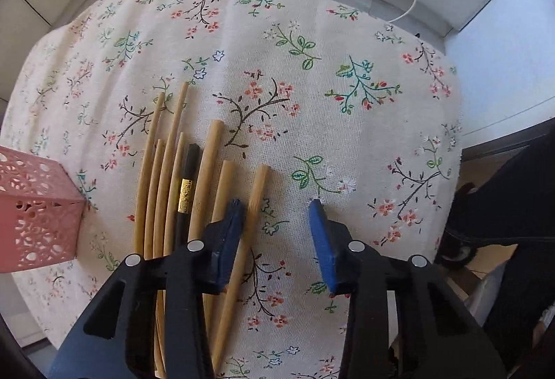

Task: Organize utensils
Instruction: 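Close the right gripper on a wooden chopstick and lift it, then carry the chopstick with the right gripper and release it into the pink holder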

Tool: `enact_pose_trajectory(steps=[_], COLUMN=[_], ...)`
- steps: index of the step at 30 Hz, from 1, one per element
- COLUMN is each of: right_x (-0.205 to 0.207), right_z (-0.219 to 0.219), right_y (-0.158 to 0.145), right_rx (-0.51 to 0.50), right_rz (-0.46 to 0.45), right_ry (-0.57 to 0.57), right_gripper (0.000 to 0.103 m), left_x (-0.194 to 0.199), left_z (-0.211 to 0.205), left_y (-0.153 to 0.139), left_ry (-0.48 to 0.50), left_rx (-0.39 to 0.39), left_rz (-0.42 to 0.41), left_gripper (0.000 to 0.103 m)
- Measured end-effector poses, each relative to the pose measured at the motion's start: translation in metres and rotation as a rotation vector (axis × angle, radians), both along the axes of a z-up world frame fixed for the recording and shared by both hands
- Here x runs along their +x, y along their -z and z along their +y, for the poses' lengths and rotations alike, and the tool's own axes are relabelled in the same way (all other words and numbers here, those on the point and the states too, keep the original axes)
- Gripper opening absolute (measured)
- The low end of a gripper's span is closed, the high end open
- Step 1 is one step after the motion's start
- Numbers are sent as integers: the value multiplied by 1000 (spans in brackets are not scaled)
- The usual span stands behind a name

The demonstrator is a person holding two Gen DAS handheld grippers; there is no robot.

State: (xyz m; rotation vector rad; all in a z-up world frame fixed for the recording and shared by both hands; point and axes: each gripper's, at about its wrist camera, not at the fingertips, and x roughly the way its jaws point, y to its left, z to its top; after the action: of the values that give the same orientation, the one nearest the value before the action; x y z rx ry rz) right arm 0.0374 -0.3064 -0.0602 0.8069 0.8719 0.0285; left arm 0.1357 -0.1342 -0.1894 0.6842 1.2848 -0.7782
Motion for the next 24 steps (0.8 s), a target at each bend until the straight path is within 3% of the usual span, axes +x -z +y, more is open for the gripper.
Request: enact_pose_trajectory(steps=[2, 3, 6, 9, 16, 24], right_x=[1, 3, 8, 17, 46, 79], right_z=[0, 1, 7, 19, 69, 126], right_y=[3, 6, 14, 29, 90, 137], right_rx=[0, 0, 0, -5, 43, 68], right_rz=[12, 20, 52, 112, 332, 505], right_ry=[2, -1, -13, -26, -60, -14], right_gripper=[96, 96, 96, 96, 94, 52], left_x=[-2, -4, -9, -16, -46, -82], left_z=[-5, -6, 2, 24, 104, 174], left_y=[0, 1, -1, -13, -101, -183], left_ry=[-15, -23, -75, -145, -339, -480], left_rx=[-4, -8, -11, -24, -217, -423], left_rz=[-2, -7, -38, -81, -200, -388], left_gripper=[28, 17, 6, 6, 6, 6])
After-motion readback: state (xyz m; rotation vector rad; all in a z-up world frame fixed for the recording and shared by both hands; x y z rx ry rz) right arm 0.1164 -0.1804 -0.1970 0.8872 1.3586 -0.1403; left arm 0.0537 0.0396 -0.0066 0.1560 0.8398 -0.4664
